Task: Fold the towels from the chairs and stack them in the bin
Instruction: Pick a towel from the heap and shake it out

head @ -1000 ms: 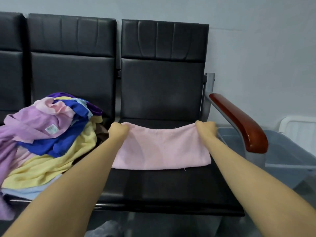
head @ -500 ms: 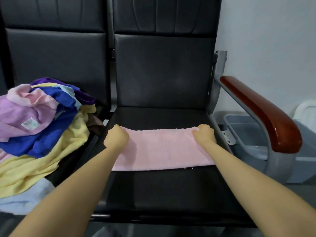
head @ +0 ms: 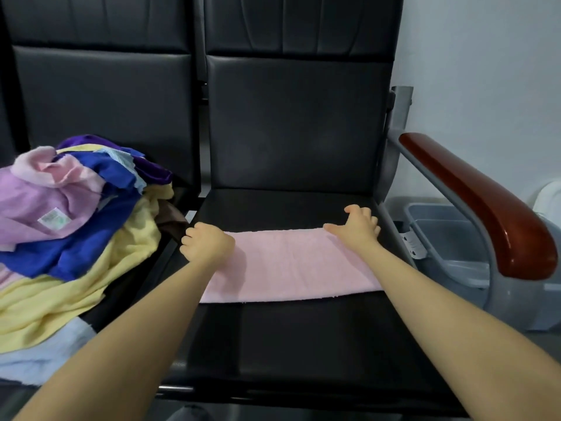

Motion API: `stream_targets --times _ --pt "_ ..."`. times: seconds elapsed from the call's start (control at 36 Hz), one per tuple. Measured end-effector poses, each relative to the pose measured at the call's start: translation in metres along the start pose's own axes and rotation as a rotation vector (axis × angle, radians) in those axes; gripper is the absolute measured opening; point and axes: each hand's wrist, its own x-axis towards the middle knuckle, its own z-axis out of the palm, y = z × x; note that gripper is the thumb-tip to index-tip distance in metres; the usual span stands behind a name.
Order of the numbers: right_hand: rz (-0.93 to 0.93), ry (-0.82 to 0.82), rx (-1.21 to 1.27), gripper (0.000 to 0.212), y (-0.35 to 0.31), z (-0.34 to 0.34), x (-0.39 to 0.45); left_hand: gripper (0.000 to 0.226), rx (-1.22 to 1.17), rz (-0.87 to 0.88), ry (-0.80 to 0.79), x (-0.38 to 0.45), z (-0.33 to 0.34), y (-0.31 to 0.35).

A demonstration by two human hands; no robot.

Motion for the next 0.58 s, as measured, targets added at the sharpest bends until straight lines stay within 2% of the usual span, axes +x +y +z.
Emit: stream_targets --times 0.06,0.17,0.28,0.42,0.58 --pt "-0.098 -0.047 0.006 0.060 0.000 0.006 -0.007 0.051 0.075 0.004 -0.018 -0.004 0.002 -0.004" --pt "-0.313 -0.197 0.033 0.048 -0.001 0.021 -0.023 0.052 0.212 0.037 -0.050 -0.012 0.005 -0.012" --pt "-0.445 -0.351 -0.037 0.048 -0.005 0.035 -0.041 0.053 0.248 0.045 -0.059 -0.018 0.002 -0.020" --pt "-0.488 -0.424 -0.348 0.051 -0.005 0.048 -0.051 0.041 0.258 0.095 -0.028 -0.026 0.001 -0.034" --pt "-0.460 -0.427 -0.405 0.051 -0.005 0.048 -0.066 0.026 0.296 0.315 0.089 -0.040 -0.001 -0.047"
